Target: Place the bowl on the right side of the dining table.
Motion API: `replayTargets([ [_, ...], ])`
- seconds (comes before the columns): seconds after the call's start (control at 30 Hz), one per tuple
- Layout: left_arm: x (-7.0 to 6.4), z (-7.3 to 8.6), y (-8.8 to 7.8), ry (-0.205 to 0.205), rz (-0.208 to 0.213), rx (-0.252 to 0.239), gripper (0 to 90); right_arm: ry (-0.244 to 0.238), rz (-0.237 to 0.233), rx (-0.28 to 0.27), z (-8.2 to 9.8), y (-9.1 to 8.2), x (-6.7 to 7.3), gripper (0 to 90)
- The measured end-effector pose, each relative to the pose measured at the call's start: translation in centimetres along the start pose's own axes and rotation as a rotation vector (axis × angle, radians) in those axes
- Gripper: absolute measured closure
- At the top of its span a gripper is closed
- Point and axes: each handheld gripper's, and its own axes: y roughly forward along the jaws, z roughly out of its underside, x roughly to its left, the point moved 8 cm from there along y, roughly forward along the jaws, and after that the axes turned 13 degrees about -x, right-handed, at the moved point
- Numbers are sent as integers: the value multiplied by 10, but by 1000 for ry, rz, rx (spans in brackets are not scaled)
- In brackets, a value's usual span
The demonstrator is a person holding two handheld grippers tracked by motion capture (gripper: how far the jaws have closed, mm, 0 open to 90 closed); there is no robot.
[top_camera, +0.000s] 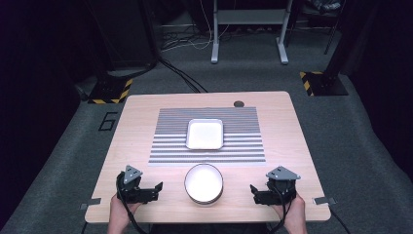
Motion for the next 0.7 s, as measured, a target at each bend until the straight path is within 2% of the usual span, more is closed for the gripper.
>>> replayTargets([
  [0.7,-29,-32,-6,59,76,-48,1,-59,-95,-47,-39,-3,35,5],
])
